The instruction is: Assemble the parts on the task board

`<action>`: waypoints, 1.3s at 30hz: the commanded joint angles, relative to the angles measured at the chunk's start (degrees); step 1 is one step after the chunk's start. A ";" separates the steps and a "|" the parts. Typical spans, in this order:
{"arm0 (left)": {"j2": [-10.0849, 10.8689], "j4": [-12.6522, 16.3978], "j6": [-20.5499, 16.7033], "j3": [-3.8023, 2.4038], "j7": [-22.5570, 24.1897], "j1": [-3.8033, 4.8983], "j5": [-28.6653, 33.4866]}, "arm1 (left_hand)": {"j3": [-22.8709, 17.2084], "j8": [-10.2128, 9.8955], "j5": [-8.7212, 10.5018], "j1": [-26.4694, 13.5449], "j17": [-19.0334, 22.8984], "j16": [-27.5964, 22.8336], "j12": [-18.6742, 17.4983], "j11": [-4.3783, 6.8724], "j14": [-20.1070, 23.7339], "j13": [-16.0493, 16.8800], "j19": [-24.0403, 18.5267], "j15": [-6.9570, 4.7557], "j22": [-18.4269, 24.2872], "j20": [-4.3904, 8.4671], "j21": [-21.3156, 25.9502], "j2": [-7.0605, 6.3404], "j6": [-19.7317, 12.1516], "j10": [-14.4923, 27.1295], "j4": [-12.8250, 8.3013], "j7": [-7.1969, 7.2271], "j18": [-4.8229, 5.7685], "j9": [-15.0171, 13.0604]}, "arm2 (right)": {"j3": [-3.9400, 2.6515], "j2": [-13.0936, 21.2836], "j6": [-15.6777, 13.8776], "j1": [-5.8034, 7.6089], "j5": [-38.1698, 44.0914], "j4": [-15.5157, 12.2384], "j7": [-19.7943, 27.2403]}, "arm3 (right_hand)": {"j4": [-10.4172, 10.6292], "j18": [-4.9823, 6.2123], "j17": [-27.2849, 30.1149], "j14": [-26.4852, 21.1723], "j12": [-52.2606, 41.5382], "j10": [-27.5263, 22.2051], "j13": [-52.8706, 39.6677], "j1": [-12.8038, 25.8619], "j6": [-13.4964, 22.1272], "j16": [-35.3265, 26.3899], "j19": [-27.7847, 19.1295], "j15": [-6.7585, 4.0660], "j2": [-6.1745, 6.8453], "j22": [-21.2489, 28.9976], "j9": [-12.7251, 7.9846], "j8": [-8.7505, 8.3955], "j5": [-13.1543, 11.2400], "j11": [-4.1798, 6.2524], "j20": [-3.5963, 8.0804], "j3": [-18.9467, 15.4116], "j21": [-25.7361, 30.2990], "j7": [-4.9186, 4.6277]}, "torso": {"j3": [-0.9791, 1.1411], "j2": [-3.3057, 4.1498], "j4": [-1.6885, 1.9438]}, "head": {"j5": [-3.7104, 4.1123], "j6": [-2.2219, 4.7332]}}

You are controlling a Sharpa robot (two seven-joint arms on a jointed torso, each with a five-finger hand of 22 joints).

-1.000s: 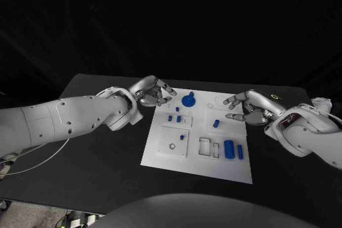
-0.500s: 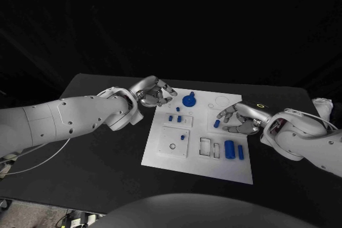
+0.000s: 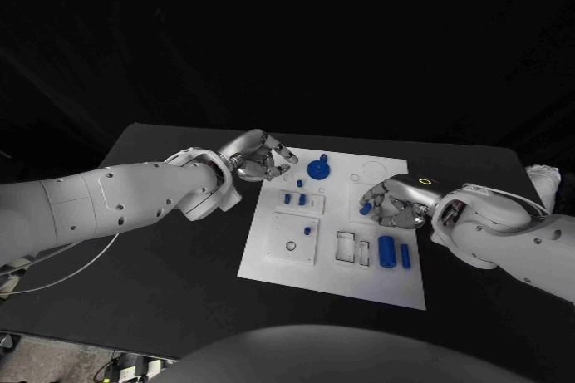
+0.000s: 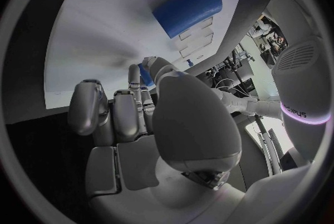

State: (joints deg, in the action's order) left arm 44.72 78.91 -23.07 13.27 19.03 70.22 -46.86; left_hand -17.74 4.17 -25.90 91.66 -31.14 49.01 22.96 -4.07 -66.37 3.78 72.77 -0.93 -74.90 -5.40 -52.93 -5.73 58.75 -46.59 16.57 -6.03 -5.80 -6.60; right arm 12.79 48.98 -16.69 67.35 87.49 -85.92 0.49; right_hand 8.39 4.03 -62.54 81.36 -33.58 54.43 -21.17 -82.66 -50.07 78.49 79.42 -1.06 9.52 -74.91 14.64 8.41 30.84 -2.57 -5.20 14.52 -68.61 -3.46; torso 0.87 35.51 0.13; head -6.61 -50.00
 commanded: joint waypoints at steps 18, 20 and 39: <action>-0.19 -0.15 1.26 -0.04 -0.01 -0.14 0.22 | -0.35 0.26 -0.33 0.52 0.07 -0.26 -0.02 -0.33 0.27 0.04 -0.21 0.19 -5.69 -0.01 0.29 -0.09 0.01 -0.05 -0.10 -0.22 -1.11 -0.10 | 0.01 -1.49 -1.67 -0.14 1.39 0.32 -1.65 | -1.15 0.69 -0.14 0.26 -5.81 -4.02 -5.12 0.62 5.73 0.16 0.30 -0.42 -1.88 -8.85 13.68 21.34 0.14 0.00 0.39 0.57 0.09 -2.53 | 0.00 0.00 -0.05 | -0.20 0.00; -0.22 -0.17 1.29 -0.04 -0.03 -0.16 0.22 | -0.35 0.26 -0.33 0.52 0.07 -0.26 -0.02 -0.33 0.27 0.04 -0.21 0.19 -5.69 -0.01 0.29 -0.09 0.01 -0.05 -0.10 -0.22 -1.11 -0.10 | 0.01 -1.68 -1.58 -0.14 1.34 0.38 -1.59 | -1.68 0.69 -0.18 0.25 -5.97 -4.02 -5.21 0.24 4.38 0.18 0.29 -0.47 -1.98 -8.87 15.36 24.10 2.86 0.06 0.47 1.21 0.07 -2.73 | 0.01 0.00 -0.04 | -0.18 0.00; -0.10 -0.10 1.71 -0.04 -0.32 -0.21 0.22 | -0.37 0.35 -0.43 0.53 0.09 -0.26 0.16 -0.46 0.29 0.09 -0.25 0.25 -5.72 -0.04 0.38 -0.02 0.12 -0.35 -0.06 -0.35 -1.11 -0.14 | 0.01 -3.02 -1.50 -0.19 -0.12 1.69 -1.01 | -3.93 0.79 0.68 -0.27 -6.63 -3.85 -5.54 -1.08 3.49 -0.26 -0.12 -0.36 -2.27 -8.78 18.16 28.39 5.67 -0.11 0.52 4.25 0.35 -3.31 | 0.00 -0.03 -0.04 | -0.58 0.00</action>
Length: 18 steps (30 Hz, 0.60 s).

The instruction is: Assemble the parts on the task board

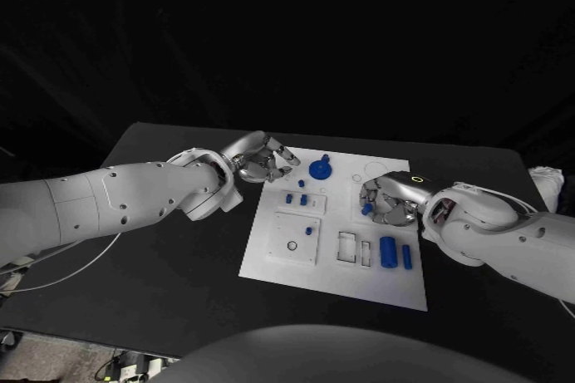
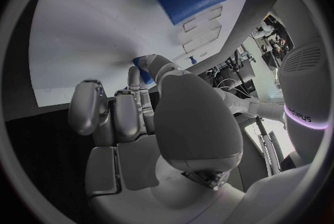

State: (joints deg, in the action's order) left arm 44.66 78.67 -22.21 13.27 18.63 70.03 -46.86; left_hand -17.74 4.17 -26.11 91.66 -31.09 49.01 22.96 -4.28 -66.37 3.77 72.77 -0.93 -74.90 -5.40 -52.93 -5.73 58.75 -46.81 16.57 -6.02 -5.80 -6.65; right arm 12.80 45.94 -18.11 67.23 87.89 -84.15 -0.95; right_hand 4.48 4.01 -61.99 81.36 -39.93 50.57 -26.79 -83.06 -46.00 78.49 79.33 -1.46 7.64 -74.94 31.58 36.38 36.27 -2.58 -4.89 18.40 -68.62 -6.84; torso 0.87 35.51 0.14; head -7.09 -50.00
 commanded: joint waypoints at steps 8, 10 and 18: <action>0.20 0.16 0.79 -0.03 0.05 -0.11 0.22 | -0.38 0.38 -0.24 0.54 0.05 -0.26 0.21 -0.28 0.30 0.11 -0.22 0.26 -5.75 -0.05 0.32 -0.01 0.17 -0.22 -0.07 -0.38 -1.09 -0.10 | -0.03 1.69 -2.90 0.32 -2.23 -2.10 0.74 | -0.55 0.86 0.34 -0.43 0.25 1.36 0.71 -0.64 -2.01 -0.38 -0.25 0.03 -0.11 -8.72 1.16 0.56 -0.62 -0.04 0.18 1.25 0.34 0.16 | -0.02 -0.09 -0.02 | -0.45 0.00; 0.23 0.13 0.79 -0.03 0.03 -0.12 0.22 | -0.38 0.38 -0.24 0.54 0.05 -0.26 0.21 -0.28 0.30 0.11 -0.22 0.26 -5.75 -0.05 0.32 -0.01 0.17 -0.22 -0.07 -0.38 -1.09 -0.10 | -0.04 2.25 -3.29 0.77 -2.82 -2.96 0.70 | -0.56 0.84 0.23 -0.38 0.49 1.68 0.93 -0.51 -2.30 -0.33 -0.23 0.00 -0.04 -8.74 1.07 0.45 -0.88 0.00 0.19 1.41 0.23 0.20 | -0.01 -0.09 -0.02 | -0.34 0.00; 0.16 -0.02 0.77 -0.03 -0.03 -0.21 0.22 | -0.38 0.38 -0.24 0.54 0.05 -0.26 0.21 -0.28 0.30 0.11 -0.22 0.26 -5.75 -0.05 0.32 -0.01 0.17 -0.22 -0.07 -0.38 -1.09 -0.10 | -0.05 4.30 -4.15 3.29 -3.84 -6.78 0.28 | -0.58 0.86 0.41 -0.42 0.79 2.00 1.18 -0.37 -2.54 -0.39 -0.27 -0.02 0.06 -8.72 0.95 0.26 -1.15 0.04 0.20 1.59 0.23 0.24 | 0.00 -0.08 -0.04 | -0.34 0.00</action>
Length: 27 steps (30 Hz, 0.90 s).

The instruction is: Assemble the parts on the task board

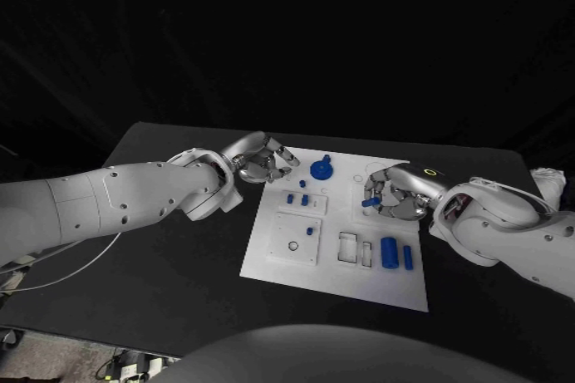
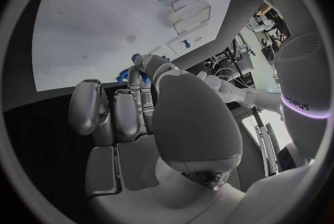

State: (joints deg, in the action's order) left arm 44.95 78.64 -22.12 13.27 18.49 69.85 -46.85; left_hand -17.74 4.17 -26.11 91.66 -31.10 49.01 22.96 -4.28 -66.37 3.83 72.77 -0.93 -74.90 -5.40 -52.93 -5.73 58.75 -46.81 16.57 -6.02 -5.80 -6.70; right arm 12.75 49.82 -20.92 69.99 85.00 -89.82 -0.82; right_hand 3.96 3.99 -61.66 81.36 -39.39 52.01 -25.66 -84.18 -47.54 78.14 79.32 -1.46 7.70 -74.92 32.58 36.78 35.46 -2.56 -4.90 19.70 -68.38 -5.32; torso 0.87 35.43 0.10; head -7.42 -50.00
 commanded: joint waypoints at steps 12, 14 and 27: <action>-0.29 -0.24 0.58 -0.03 0.14 -0.35 0.21 | -0.37 0.40 -0.26 0.54 0.07 -0.26 0.26 -0.30 0.31 0.06 -0.25 0.28 -5.75 -0.06 0.38 -0.02 0.22 -0.31 -0.07 -0.41 -1.09 -0.07 | 0.00 0.43 3.66 1.69 -1.25 -5.78 -1.07 | -0.08 0.82 -0.15 -0.34 0.97 0.87 0.56 1.02 -1.13 0.07 -0.22 0.00 0.08 -8.79 -0.41 -0.80 -1.25 -0.01 0.20 0.62 -0.28 -1.27 | 0.04 0.02 -0.01 | -0.40 0.00; -0.33 -0.30 0.58 -0.03 0.13 -0.42 0.21 | -0.37 0.40 -0.26 0.54 0.07 -0.26 0.26 -0.30 0.31 0.06 -0.25 0.28 -5.75 -0.06 0.38 -0.02 0.22 -0.31 -0.07 -0.41 -1.09 -0.07 | 0.00 -0.25 5.60 1.69 -1.30 -6.05 -1.64 | -0.08 0.86 0.03 -0.43 1.47 0.88 0.88 1.17 -1.09 -0.01 -0.36 0.09 0.09 -8.72 -0.67 -1.28 -2.00 -0.07 0.16 0.77 -0.12 -1.31 | 0.01 -0.03 -0.02 | -0.48 0.00; -0.23 -0.59 0.10 -0.04 0.04 -0.97 0.22 | -0.34 0.36 -0.28 0.55 0.08 -0.26 0.32 -0.36 0.31 0.06 -0.26 0.31 -5.77 -0.08 0.41 -0.12 0.12 -0.41 -0.08 -0.46 -1.09 -0.05 | -0.12 -7.79 12.67 1.67 0.19 -6.20 -4.64 | -0.17 1.08 0.90 -0.97 4.13 1.14 2.51 2.07 -0.67 -0.43 -1.16 0.56 0.36 -8.37 -2.34 -4.45 -2.48 -0.66 -0.28 1.27 0.95 -1.65 | -0.02 0.07 0.09 | -1.29 0.00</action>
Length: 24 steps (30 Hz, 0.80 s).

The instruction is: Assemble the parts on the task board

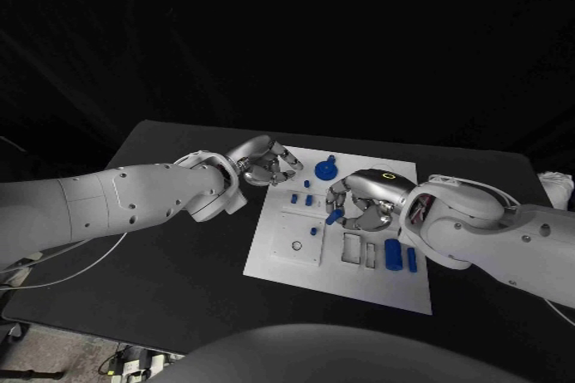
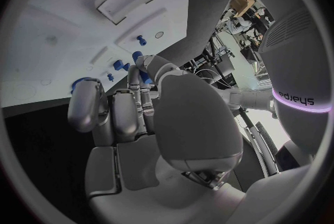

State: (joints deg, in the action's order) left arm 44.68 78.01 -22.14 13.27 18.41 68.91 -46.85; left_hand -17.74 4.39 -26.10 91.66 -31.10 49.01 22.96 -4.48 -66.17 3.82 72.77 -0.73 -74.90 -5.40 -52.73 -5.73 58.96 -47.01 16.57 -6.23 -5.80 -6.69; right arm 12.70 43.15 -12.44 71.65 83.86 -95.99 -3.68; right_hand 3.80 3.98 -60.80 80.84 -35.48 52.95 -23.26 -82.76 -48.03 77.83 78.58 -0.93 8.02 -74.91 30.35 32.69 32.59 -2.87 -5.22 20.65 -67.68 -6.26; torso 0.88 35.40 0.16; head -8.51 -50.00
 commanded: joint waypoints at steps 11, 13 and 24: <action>0.28 -0.03 -0.03 -0.04 0.30 -0.09 0.48 | -0.34 0.13 -0.29 0.55 0.09 -0.26 0.32 -0.16 0.11 0.07 -0.26 0.12 -5.77 -0.08 0.20 -0.12 -0.10 -0.21 -0.08 -0.24 -1.09 -0.06 | -0.13 -6.18 6.16 -0.16 3.01 0.84 -2.69 | 0.00 1.12 0.23 -0.54 0.60 0.33 0.34 0.91 -0.15 -0.19 -0.52 0.09 0.07 -8.34 -0.39 -0.91 0.34 -0.41 -0.01 0.34 0.39 -0.74 | -0.07 0.13 0.02 | -0.22 0.00; 0.31 -0.05 -0.03 -0.04 0.32 -0.09 0.49 | -0.34 0.13 -0.29 0.55 0.09 -0.26 0.32 -0.16 0.11 0.07 -0.26 0.12 -5.77 -0.08 0.20 -0.12 -0.10 -0.21 -0.08 -0.24 -1.09 -0.06 | -0.13 -6.90 6.17 -0.25 3.51 0.93 -2.82 | 0.00 1.13 0.21 -0.54 0.64 0.33 0.36 0.94 -0.15 -0.19 -0.54 0.10 0.07 -8.33 -0.41 -0.97 0.33 -0.41 -0.02 0.34 0.42 -0.75 | -0.01 0.13 -0.04 | -0.37 0.00; 0.14 -0.23 0.07 -0.04 0.42 -0.11 0.51 | -0.34 0.10 -0.32 0.57 0.10 -0.25 0.34 -0.19 0.10 0.06 -0.22 0.14 -5.80 -0.10 0.13 -0.15 -0.18 -0.25 -0.08 -0.27 -1.08 -0.05 | -0.14 -9.89 5.59 -0.96 7.93 0.90 -2.87 | -0.17 1.14 0.12 -0.53 0.84 0.45 0.49 0.89 -0.23 -0.15 -0.55 0.11 0.08 -8.34 -0.57 -1.28 0.36 -0.40 -0.05 0.43 0.41 -0.74 | -0.01 0.12 -0.09 | -0.51 0.00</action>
State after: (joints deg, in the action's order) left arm 44.96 77.72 -22.19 13.27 18.42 68.81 -46.74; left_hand -17.73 4.39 -26.10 91.66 -31.05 49.01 22.96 -4.48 -66.17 3.81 72.77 -0.73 -74.90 -5.40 -52.73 -5.73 58.96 -47.01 16.57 -6.23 -5.80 -6.68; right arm 12.57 33.51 -7.69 70.90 88.28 -95.05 -6.21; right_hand 3.68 3.98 -60.62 80.63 -34.93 53.14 -22.86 -82.31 -48.25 77.83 78.45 -0.73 8.01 -74.95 29.78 31.67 32.83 -3.08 -5.36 20.76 -67.45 -6.79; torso 0.87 35.53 0.07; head -8.99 -50.00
